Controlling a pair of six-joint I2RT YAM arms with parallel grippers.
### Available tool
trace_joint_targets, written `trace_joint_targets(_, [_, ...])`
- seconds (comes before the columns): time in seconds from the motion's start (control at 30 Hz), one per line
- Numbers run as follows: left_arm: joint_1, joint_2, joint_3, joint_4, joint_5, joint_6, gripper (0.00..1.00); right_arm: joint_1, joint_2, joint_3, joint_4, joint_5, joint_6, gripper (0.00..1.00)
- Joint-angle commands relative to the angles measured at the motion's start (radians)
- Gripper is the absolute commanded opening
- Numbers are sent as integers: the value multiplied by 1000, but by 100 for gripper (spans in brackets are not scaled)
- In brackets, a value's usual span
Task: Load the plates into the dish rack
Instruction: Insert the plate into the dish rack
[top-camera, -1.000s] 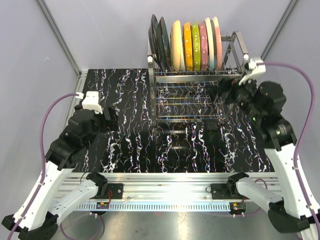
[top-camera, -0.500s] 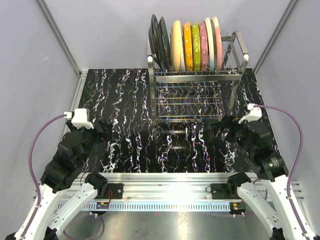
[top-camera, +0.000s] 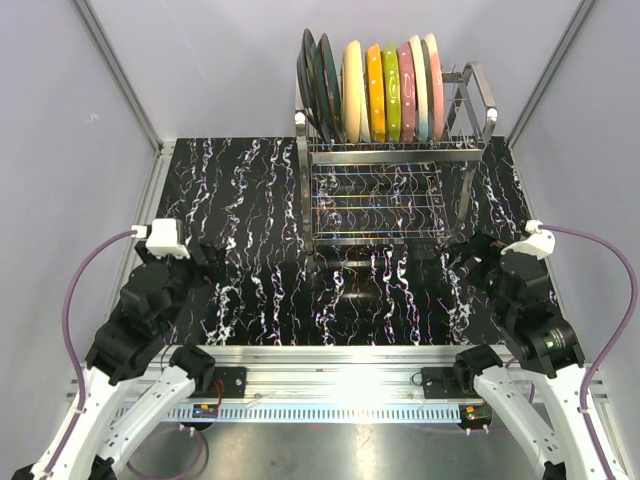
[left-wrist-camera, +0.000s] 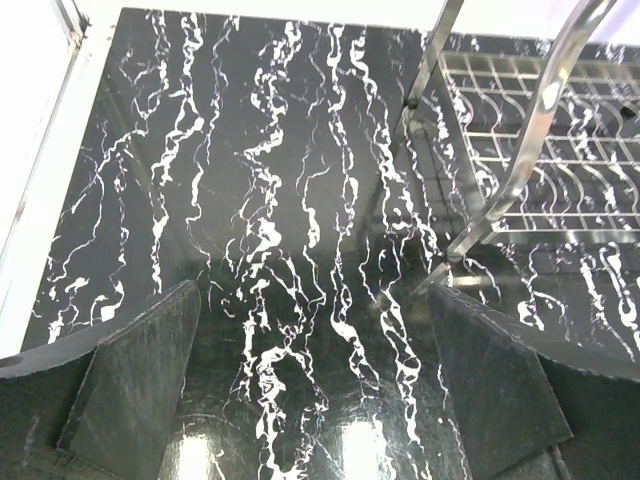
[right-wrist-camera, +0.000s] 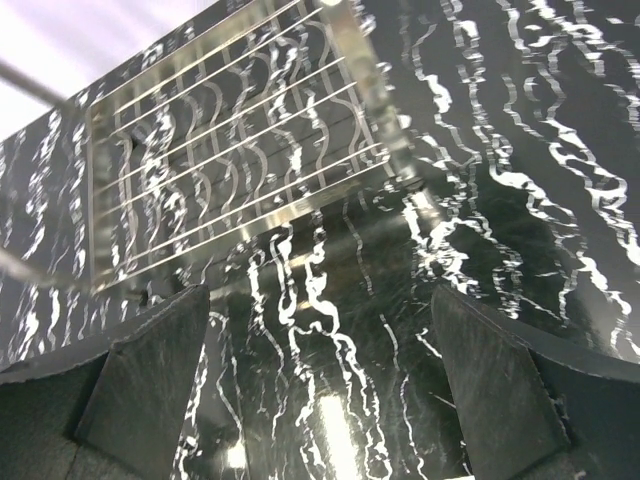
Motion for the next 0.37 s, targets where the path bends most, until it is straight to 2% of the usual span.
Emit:
trace_joint_targets(0.0, [3,30,1,40,-24,9,99,4,12,40,-10,104,38,100])
trace_joint_targets(0.23, [3,23,-18,53,-23,11,99,6,7,24,3,104,38,100])
trace_joint_targets(0.33, [3,27,-22,58,-12,9,99,4,23,37,-24,154,81,100])
